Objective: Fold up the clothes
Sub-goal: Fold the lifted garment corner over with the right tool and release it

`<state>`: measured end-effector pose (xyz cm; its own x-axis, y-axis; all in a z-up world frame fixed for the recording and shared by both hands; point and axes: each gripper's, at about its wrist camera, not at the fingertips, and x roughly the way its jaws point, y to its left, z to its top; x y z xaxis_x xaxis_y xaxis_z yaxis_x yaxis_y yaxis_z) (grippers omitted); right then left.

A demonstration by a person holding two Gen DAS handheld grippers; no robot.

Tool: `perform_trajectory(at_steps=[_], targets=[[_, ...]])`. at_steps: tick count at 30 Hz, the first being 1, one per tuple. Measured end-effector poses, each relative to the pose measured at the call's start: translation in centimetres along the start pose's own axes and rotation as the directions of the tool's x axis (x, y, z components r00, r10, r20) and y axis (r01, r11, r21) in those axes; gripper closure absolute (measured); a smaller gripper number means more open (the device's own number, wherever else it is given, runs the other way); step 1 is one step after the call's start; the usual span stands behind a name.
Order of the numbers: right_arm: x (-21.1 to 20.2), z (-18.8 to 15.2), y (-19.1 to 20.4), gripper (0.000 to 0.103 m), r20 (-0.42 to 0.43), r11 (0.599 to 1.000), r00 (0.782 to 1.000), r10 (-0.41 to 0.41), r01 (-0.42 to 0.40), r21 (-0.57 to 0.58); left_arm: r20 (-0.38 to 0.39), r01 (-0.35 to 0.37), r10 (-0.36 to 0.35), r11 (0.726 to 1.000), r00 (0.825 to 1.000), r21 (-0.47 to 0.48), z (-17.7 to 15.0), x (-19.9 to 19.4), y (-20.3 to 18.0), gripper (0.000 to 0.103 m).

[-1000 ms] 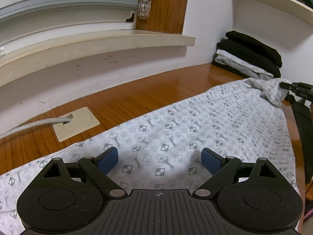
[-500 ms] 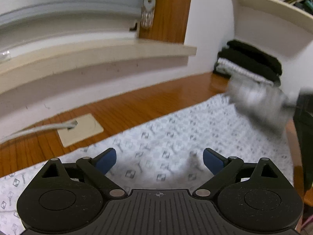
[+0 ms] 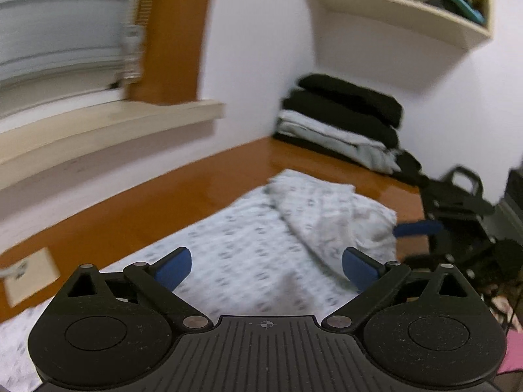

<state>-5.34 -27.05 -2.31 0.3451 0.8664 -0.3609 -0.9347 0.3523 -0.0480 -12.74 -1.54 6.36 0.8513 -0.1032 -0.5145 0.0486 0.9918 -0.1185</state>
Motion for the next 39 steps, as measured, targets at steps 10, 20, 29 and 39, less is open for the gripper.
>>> perform_trajectory(at_steps=[10,20,29,39], targets=[[3.7,-0.6,-1.9,0.060,-0.048,0.996,0.995,-0.085,0.086,0.018,-0.096,0.099,-0.097,0.995,0.991,0.016,1.2,5.7,-3.0,0.004],[-2.5,1.2,-9.7,0.093,0.129,0.930,0.933,-0.337,0.308,0.202,-0.116,0.088,-0.089,0.996,0.989,-0.007,2.0,6.4,-2.3,0.004],[-5.6,-1.3,-16.6,0.077,-0.055,0.697,0.742,-0.669,0.650,0.303,-0.106,0.070,-0.071,0.997,0.992,-0.012,2.5,6.7,-2.2,0.003],[-0.4,-2.4,-10.5,0.062,-0.024,0.907,0.970,-0.243,0.236,0.349,-0.094,0.056,-0.056,0.998,0.994,0.004,2.8,6.8,-2.9,0.003]])
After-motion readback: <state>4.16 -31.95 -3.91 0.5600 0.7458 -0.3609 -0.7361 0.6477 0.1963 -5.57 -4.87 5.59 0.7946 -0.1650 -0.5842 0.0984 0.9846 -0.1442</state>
